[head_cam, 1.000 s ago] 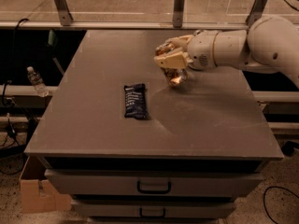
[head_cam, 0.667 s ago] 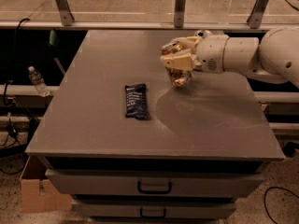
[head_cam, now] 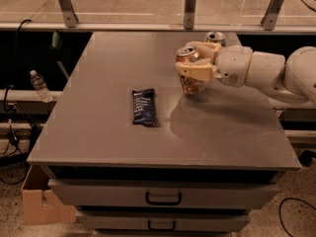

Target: Place orange can upright

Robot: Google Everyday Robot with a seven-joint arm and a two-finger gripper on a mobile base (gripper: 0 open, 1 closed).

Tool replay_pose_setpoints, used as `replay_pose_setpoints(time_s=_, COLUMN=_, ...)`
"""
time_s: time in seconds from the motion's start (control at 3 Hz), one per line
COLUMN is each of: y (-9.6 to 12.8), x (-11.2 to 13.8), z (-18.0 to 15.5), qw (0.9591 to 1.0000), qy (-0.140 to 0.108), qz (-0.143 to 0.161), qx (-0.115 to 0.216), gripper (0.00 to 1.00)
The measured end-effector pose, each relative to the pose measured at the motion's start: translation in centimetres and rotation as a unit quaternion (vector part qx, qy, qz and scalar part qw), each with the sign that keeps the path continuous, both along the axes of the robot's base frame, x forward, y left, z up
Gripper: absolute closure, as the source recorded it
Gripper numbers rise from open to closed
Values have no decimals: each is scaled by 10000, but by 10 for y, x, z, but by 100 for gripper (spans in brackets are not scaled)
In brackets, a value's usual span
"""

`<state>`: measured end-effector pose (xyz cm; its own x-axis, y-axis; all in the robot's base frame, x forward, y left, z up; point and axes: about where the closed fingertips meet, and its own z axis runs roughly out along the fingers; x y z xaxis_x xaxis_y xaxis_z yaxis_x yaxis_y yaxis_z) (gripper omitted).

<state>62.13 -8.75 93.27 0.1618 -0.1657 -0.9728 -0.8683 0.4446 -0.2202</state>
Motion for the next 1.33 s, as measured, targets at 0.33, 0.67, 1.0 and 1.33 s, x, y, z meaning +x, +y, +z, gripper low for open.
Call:
replay_pose_setpoints(time_s=0.33, y=-3, x=-10, z=-5, qw=9990, qy=-277, qz=261, qx=248, gripper=100)
replay_pose_setpoints(time_s=0.67, y=-10, x=-19, z=-17, qw=9978, qy=-311, qz=431, qx=389, gripper=84)
replay_pose_setpoints(time_s=1.0, y=-18, x=-26, z=-25, qw=9974, qy=-286, qz=502, qx=438, gripper=59)
replay_pose_setpoints(time_s=1.33, y=-20, x=-26, z=-26, qw=9975, qy=-267, qz=501, qx=427, gripper=30)
